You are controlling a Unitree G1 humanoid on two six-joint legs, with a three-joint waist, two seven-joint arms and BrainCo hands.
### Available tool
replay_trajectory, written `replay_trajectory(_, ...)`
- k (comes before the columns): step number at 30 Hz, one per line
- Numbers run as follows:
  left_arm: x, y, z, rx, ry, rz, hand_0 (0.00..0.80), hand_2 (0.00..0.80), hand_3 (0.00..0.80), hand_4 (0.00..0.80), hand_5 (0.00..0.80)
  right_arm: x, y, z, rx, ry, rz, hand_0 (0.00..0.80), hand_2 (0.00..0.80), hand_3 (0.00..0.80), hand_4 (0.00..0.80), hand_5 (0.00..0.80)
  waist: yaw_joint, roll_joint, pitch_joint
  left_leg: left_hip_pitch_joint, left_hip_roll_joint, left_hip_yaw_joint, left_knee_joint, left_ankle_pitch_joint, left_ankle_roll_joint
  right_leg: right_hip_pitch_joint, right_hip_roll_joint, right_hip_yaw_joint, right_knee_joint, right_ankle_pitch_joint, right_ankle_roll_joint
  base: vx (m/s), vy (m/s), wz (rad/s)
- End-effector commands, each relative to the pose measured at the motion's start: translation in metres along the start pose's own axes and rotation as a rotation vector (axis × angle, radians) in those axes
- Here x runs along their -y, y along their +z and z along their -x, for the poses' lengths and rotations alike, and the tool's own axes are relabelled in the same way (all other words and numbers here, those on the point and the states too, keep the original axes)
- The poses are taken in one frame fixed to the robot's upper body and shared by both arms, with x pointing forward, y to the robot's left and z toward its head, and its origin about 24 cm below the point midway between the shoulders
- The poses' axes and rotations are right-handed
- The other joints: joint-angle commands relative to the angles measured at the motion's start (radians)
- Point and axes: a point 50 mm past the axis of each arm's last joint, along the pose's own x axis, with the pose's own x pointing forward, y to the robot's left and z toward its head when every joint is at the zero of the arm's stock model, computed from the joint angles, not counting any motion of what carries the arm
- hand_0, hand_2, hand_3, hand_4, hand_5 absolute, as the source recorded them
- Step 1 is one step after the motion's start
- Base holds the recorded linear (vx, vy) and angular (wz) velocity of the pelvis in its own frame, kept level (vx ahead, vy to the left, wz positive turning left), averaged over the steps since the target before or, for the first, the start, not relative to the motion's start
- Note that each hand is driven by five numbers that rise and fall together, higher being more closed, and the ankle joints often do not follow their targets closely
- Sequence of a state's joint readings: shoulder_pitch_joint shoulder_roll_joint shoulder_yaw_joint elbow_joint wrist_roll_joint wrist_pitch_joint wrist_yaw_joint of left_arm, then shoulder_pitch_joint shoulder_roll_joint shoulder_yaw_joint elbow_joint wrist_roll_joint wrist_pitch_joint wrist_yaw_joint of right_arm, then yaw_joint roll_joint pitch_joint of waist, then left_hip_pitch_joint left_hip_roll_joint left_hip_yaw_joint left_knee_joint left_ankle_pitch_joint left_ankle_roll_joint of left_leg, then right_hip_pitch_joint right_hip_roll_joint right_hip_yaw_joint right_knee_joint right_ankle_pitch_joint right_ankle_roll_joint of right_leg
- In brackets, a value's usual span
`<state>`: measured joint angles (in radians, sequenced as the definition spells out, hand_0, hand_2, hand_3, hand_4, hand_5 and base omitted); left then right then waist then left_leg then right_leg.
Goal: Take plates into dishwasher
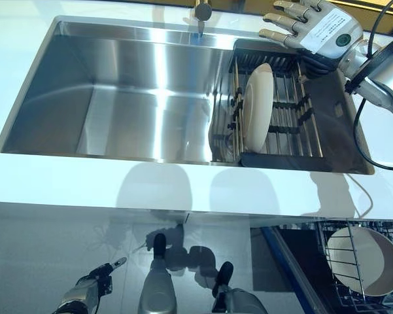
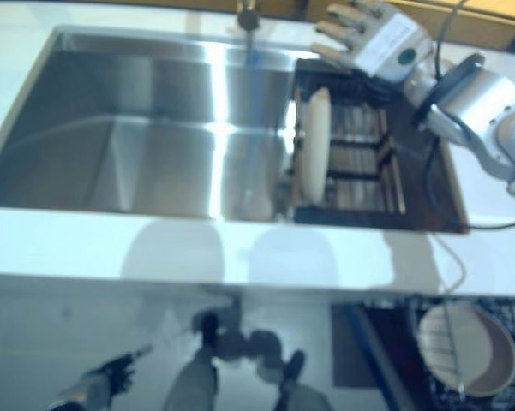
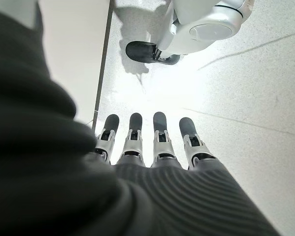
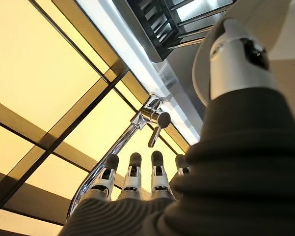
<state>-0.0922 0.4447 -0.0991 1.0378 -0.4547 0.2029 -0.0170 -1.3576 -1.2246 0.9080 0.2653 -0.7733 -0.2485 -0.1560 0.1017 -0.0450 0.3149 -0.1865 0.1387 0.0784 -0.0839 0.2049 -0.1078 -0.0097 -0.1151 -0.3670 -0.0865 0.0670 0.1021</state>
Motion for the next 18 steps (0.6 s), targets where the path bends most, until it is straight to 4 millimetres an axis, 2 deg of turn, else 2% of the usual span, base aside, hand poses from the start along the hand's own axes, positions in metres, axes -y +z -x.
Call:
replay_trajectory(1,0.0,0.017,0.0,0.045,0.006,0.001,0.0,0.0,0.0,0.0,0.0,0.022,0.0,-0.002,0.028,-0.069,0.007,0.0,0.0,0.0,0.0,0.0,0.008,-0.042,0.008,0.047,-0.026,0.052,-0.003,-0.072,-0.007,-0.024,-0.035,0.018,-0.001,0.029,0.054,0.0,0.0,0.0)
replay_trajectory(18,0.003,0.023,0.001,0.074,-0.023,-0.008,0.0,0.0,0.0,0.0,0.0,0.024,0.013,-0.008,0.081,-0.067,-0.022,0.0,0.0,0.0,0.0,0.0,0.013,-0.028,0.035,0.032,-0.033,0.051,-0.003,-0.07,-0.004,-0.045,-0.04,0.016,0.004,0.033,0.054,0.0,0.0,0.0)
